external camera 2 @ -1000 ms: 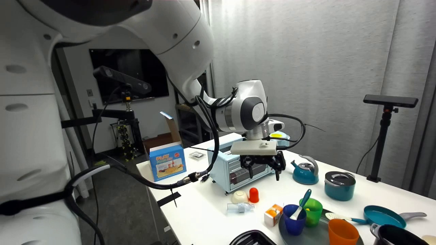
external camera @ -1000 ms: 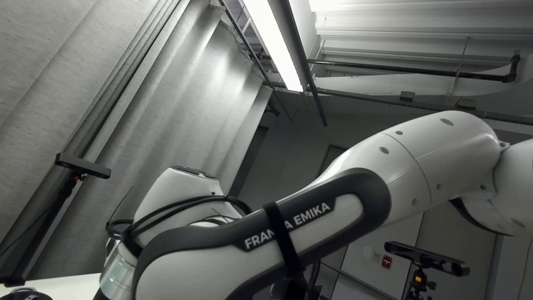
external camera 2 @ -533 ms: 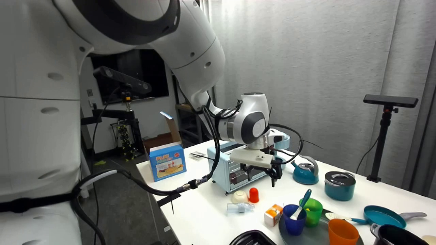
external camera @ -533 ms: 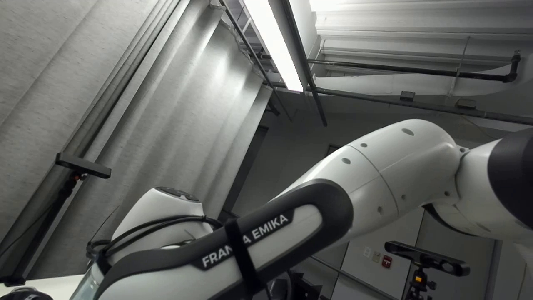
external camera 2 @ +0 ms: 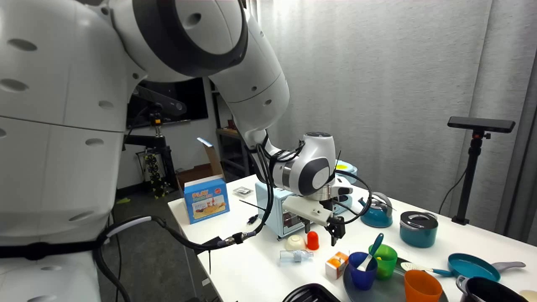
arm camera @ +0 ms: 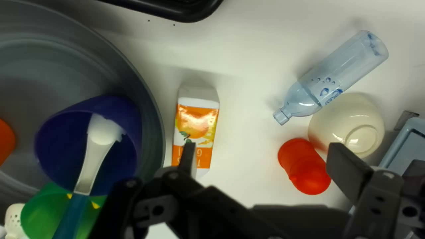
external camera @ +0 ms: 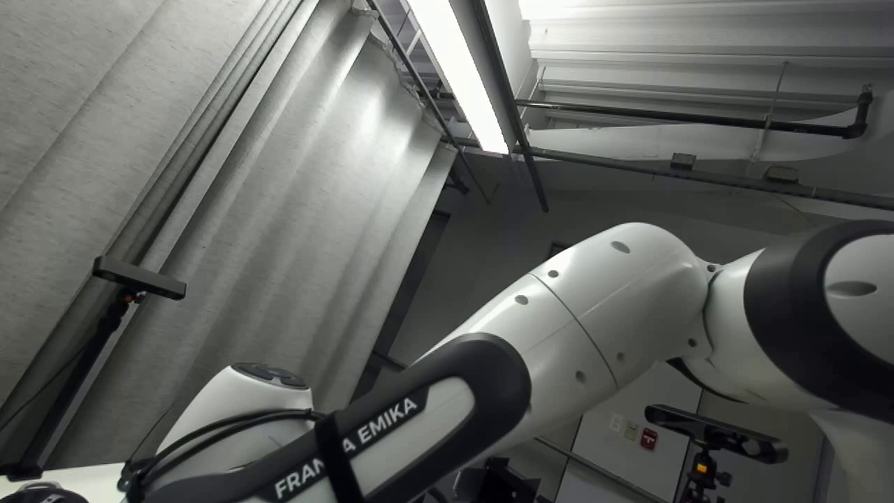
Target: Pick up the object and put it in the orange cup
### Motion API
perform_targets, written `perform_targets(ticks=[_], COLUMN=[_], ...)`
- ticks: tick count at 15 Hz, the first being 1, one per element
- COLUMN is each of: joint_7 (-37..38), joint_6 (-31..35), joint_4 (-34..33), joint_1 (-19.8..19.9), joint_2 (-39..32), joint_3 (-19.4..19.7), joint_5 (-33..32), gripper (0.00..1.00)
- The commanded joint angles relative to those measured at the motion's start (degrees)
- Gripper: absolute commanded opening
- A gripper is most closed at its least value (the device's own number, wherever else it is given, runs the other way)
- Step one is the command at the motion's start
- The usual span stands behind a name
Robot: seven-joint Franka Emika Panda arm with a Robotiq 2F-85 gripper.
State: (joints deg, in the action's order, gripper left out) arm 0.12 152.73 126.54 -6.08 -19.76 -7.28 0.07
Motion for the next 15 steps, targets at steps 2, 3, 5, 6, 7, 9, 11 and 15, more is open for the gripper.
perform_targets(ticks=[2, 3, 5, 6, 7, 9, 11, 15], joint_7=[1.2, 1.1, 1.0, 0.8, 0.8, 0.5, 0.2, 0.2], joint_6=[1.2, 1.1, 1.2, 1.1, 1.1, 1.0, 0.9, 0.6], joint_4=[-2.1, -2.3, -2.6, -2.7, -2.8, -3.2, -3.8, -5.1], joint_1=[0.3, 0.6, 0.9, 1.2, 1.3, 1.8, 2.2, 2.3], joint_2=[-2.9, -3.3, -3.9, -4.2, -4.5, -5.3, -6.2, -7.7], joint_3=[0.2, 0.2, 0.3, 0.3, 0.4, 0.3, 0.0, -0.2], joint_5=[2.6, 2.9, 3.5, 3.7, 3.9, 4.5, 5.1, 5.9], gripper=[1.0, 1.0, 1.0, 1.0, 1.0, 1.0, 1.0, 1.0])
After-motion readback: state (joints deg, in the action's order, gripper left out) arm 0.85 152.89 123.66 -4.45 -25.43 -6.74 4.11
